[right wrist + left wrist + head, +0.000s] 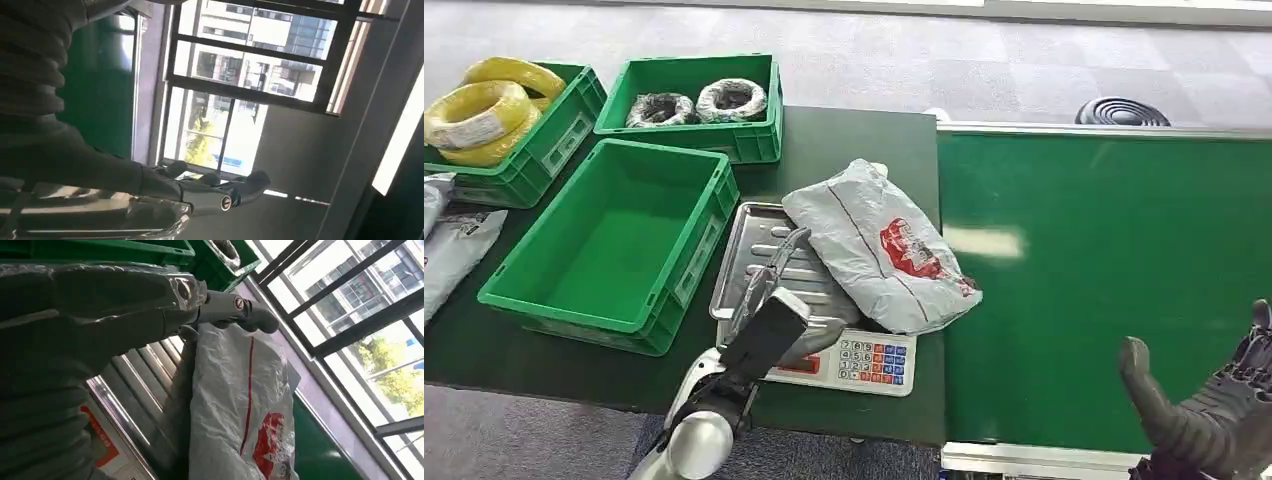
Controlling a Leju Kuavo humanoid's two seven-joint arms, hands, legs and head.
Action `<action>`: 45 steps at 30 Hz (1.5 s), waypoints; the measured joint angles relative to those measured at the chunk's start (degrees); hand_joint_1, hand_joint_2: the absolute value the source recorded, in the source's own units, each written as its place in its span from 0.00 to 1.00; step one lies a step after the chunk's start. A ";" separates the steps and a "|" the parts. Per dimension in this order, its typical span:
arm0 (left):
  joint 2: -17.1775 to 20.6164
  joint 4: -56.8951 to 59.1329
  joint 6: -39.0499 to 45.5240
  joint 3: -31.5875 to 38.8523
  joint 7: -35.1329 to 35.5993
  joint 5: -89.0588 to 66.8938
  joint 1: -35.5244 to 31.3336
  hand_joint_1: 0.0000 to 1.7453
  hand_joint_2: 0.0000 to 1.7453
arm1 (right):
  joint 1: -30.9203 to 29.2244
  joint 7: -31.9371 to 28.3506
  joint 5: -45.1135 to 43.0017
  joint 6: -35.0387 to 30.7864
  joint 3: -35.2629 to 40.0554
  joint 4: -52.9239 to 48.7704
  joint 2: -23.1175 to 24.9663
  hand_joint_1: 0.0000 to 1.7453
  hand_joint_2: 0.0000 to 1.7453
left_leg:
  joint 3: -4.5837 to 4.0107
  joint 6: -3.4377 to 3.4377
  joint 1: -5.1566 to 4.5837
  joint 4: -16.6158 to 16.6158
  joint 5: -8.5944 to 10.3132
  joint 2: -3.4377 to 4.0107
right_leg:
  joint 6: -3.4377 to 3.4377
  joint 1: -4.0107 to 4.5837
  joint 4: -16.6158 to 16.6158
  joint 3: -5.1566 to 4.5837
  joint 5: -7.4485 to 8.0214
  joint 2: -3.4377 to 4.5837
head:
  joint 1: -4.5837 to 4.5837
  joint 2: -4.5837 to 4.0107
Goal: Moved the parcel from conveyor to table for the left to box.
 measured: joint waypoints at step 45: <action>-0.63 19.45 8.87 -8.04 -2.27 6.03 -7.68 0.00 1.00 | -0.06 1.16 -0.69 0.13 8.70 1.75 4.40 0.00 1.00 | -0.01 0.00 0.00 0.00 0.01 0.01 | 0.01 0.00 0.02 -0.02 0.01 0.01 | -0.02 0.00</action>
